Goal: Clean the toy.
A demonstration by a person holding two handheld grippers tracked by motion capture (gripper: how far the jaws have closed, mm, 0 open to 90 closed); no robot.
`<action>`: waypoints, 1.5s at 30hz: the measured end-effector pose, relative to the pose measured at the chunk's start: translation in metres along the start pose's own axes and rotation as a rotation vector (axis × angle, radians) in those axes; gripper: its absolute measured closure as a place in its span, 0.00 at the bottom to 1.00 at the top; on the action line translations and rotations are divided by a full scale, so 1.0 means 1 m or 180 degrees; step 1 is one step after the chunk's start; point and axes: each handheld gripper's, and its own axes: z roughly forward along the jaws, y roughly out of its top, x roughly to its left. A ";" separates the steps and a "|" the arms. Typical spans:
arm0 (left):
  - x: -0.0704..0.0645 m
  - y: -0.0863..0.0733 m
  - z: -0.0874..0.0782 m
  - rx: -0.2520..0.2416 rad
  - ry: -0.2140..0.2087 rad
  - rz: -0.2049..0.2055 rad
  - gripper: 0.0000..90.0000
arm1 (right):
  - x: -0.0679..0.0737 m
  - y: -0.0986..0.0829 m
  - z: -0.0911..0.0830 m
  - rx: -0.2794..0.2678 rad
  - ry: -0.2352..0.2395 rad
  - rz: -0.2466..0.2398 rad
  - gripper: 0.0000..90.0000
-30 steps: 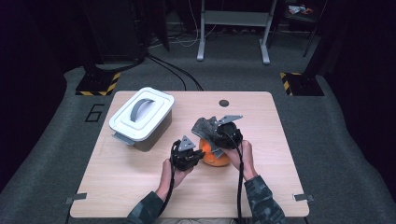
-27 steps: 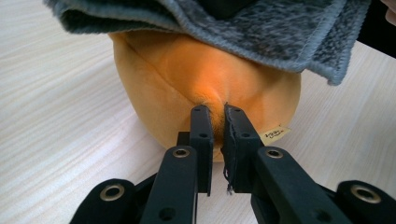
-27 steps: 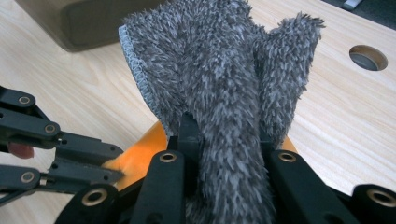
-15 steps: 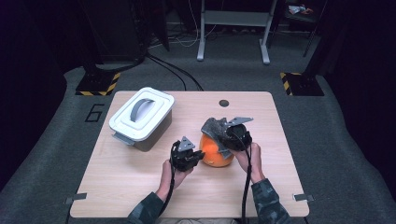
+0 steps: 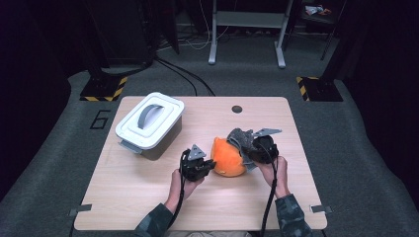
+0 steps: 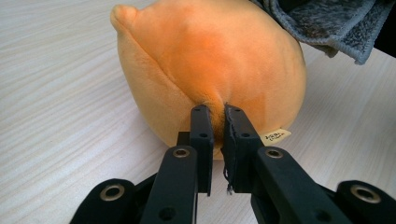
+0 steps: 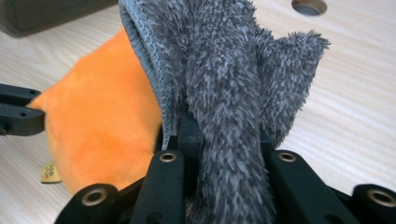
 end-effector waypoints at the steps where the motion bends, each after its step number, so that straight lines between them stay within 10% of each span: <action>1: 0.001 0.000 0.000 0.0007 0.0011 0.0038 0.92 | -0.002 -0.002 0.000 0.0000 -0.0017 0.0004 0.83; 32: 0.002 0.001 0.000 -0.0014 0.0022 0.0016 0.92 | -0.031 -0.052 0.039 0.0414 -0.0145 0.0474 0.83; 45: 0.002 0.001 0.000 -0.0038 0.0022 0.0008 0.92 | -0.014 0.007 -0.019 0.0067 -0.0297 0.0069 0.83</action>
